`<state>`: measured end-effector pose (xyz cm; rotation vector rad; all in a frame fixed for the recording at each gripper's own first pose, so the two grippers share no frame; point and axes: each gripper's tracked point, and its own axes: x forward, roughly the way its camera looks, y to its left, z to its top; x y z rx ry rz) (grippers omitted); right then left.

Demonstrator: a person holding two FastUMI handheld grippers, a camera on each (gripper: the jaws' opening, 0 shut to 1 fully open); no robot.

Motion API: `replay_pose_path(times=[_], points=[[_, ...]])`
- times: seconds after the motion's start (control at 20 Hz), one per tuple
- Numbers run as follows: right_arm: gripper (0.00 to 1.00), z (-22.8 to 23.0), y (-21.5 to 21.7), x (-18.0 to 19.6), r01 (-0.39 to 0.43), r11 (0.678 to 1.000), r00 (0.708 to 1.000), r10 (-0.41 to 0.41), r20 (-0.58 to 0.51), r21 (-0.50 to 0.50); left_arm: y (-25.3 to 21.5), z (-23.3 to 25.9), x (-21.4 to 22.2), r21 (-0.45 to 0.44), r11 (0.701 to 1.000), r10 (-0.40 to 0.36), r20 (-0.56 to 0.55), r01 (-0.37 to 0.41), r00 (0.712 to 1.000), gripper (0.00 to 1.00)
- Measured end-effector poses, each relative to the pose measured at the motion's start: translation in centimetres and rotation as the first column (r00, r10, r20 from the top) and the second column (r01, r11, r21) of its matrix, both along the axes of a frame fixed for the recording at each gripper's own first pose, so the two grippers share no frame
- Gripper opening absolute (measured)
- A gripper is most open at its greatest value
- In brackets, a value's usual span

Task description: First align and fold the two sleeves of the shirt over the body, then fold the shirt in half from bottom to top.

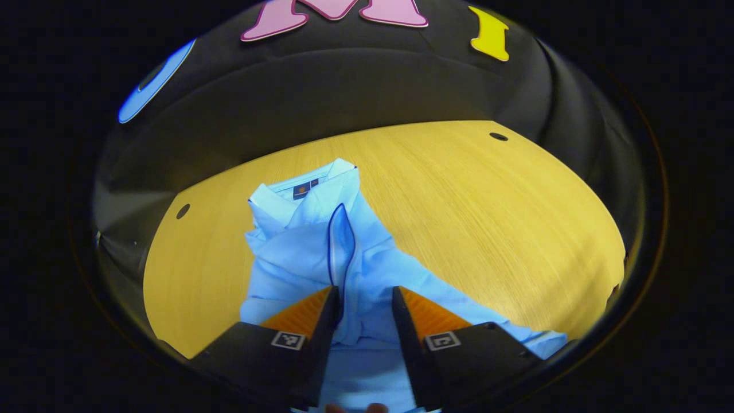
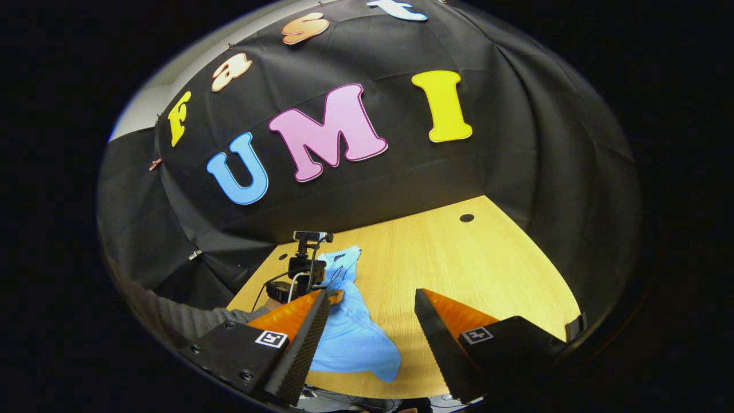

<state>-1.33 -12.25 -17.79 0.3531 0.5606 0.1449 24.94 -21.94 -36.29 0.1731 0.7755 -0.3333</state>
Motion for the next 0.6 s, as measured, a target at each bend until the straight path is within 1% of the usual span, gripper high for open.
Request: replay_pose_path(times=[0.05, 0.15, 0.25, 0.35, 0.6], points=[[0.94, -0.1, 0.1, -0.1, -0.003, 1.0, 1.0, 0.003, -0.003, -0.002, 0.2, 0.4, -0.2, -0.001, 1.0, 0.003, 0.012, -0.003, 1.0, 0.75], [0.93, -0.7, 0.3, -0.3, -0.011, 1.0, 1.0, 0.011, -0.011, -0.005, 0.8, 1.1, -0.4, 0.0, 1.0, 0.019, 0.042, -0.019, 0.999, 0.81], [0.94, -1.3, 0.5, -0.5, -0.02, 1.0, 1.0, 0.02, -0.018, -0.017, 2.0, 2.1, -1.2, -0.002, 0.999, 0.047, 0.066, -0.047, 0.997, 0.82], [0.94, -2.3, 0.9, -0.9, -0.043, 0.998, 0.999, 0.042, -0.027, -0.055, 3.1, 3.4, -2.6, -0.015, 0.998, 0.061, 0.09, -0.06, 0.994, 0.84], [0.94, -6.4, 2.5, -2.7, -0.136, 0.981, 0.988, 0.124, -0.091, -0.141, 6.9, 5.9, -8.1, -0.04, 0.996, 0.084, 0.122, -0.079, 0.989, 0.84]])
